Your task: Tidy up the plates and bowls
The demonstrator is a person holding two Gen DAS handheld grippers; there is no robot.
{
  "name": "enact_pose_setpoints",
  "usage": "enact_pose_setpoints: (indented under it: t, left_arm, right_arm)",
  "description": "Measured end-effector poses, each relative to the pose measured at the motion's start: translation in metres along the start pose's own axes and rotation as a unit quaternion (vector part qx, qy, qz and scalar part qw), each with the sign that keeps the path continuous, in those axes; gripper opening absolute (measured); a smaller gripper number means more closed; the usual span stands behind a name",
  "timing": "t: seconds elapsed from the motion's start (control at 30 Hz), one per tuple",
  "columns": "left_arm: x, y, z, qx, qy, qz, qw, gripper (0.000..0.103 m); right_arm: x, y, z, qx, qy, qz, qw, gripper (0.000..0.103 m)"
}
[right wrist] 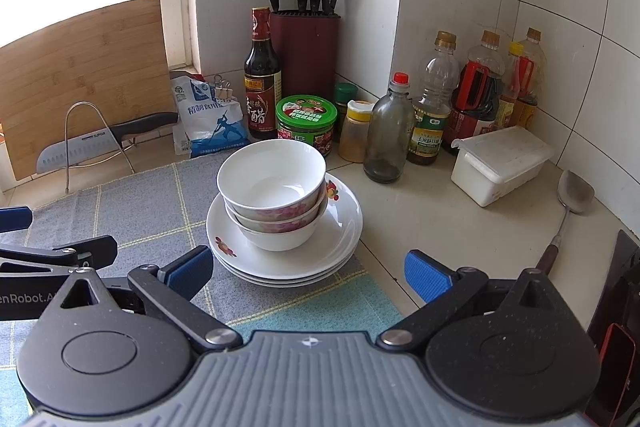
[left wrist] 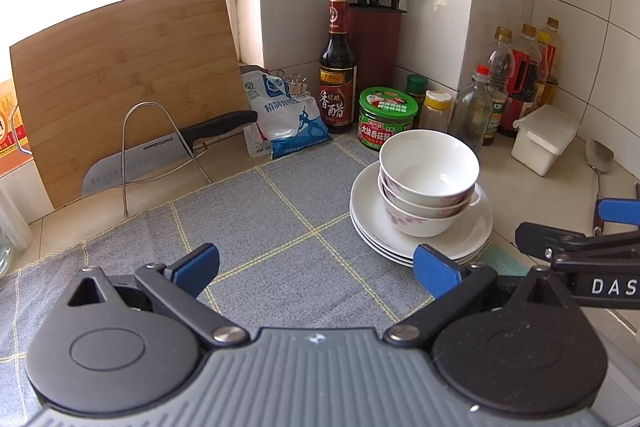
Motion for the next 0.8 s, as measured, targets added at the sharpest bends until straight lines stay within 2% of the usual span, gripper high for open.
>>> enact_pose_setpoints:
  t: [0.8]
  left_arm:
    - [0.0008, -0.0023, -0.0005, 0.001, -0.002, 0.001, 1.0000, 0.102]
  right_arm:
    - [0.0033, -0.0038, -0.0018, 0.004, -0.002, 0.005, 1.000, 0.103]
Point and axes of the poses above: each gripper's, at about its wrist camera, not at the fingertips, and x roughly against the way its jaws point, z to its right, y to its underside, the point moved 5 cm from there along -x, roughly the way its jaws point
